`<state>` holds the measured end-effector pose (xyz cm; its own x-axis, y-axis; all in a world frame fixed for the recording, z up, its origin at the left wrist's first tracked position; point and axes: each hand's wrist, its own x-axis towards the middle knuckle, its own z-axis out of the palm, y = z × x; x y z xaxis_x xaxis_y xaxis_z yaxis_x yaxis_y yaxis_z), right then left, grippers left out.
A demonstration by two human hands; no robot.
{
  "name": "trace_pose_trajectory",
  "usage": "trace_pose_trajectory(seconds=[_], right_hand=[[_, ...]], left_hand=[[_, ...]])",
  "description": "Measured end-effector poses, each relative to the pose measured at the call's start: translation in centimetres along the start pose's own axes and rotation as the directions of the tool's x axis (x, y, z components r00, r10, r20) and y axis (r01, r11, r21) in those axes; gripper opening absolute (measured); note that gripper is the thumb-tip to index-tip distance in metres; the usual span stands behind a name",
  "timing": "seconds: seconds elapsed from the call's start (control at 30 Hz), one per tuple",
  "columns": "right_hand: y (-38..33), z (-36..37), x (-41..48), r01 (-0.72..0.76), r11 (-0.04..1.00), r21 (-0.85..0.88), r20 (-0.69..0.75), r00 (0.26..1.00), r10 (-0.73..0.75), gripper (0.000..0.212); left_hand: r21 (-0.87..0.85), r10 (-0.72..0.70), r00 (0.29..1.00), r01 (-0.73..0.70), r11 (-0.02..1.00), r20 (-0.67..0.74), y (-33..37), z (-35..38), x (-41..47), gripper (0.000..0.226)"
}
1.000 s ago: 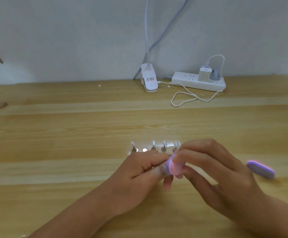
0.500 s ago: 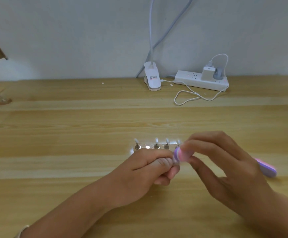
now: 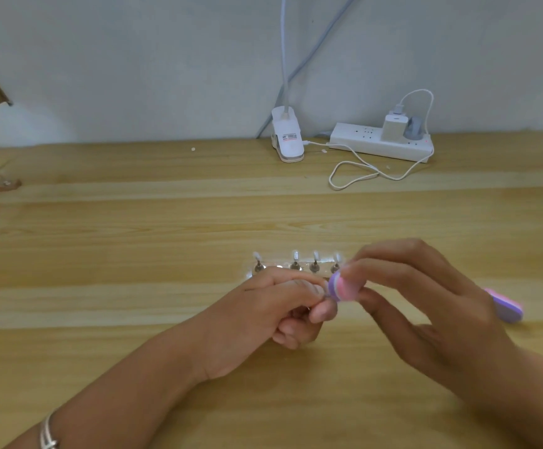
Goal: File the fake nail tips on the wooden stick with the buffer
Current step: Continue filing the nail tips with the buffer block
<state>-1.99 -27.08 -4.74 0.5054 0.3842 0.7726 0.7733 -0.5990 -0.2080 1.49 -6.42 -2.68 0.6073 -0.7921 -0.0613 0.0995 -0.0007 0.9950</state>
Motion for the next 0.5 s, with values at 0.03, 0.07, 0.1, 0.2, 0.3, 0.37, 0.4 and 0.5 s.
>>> trace_pose_trajectory(seconds=[0.03,0.07,0.1,0.2,0.3,0.37,0.4,0.5], right_hand=[[-0.2,0.1,-0.1,0.003,1.0,0.018,-0.002,1.0,-0.003,0.016],[-0.5,0.4,-0.2,0.023,0.999,0.037,0.001,1.0,-0.023,0.016],[-0.7,0.6,-0.3,0.048,0.998,0.05,0.007,0.999,-0.048,0.017],[-0.3,0.3,-0.2,0.042,0.998,0.041,0.004,0.999,-0.042,0.018],[-0.3,0.4,-0.1,0.032,0.999,0.035,-0.001,0.999,-0.032,0.019],[-0.7,0.9,-0.2,0.077,0.997,0.021,0.009,0.997,-0.077,0.021],[-0.7,0.9,-0.3,0.078,0.997,0.016,0.016,0.997,-0.079,0.02],[0.3,0.2,-0.1,-0.004,1.0,0.018,-0.002,1.0,0.004,0.016]], left_hand=[[-0.003,-0.003,1.0,0.003,1.0,-0.008,0.0,0.0,0.0,0.03],[-0.01,-0.013,1.0,0.013,1.0,-0.023,0.0,0.0,0.0,0.027],[-0.016,-0.025,0.999,0.024,1.0,-0.037,-0.1,0.0,0.0,0.023],[-0.006,-0.021,0.999,0.02,1.0,-0.036,-0.2,-0.1,0.1,0.026],[-0.018,-0.009,1.0,0.008,1.0,-0.03,-0.2,0.0,0.1,0.026],[-0.031,-0.031,0.998,0.029,0.999,-0.054,-0.3,0.1,0.1,0.026],[-0.024,-0.035,0.998,0.034,0.999,-0.059,-0.4,0.0,0.1,0.026],[-0.005,-0.016,0.999,0.015,1.0,-0.032,-0.4,-0.3,0.1,0.03]])
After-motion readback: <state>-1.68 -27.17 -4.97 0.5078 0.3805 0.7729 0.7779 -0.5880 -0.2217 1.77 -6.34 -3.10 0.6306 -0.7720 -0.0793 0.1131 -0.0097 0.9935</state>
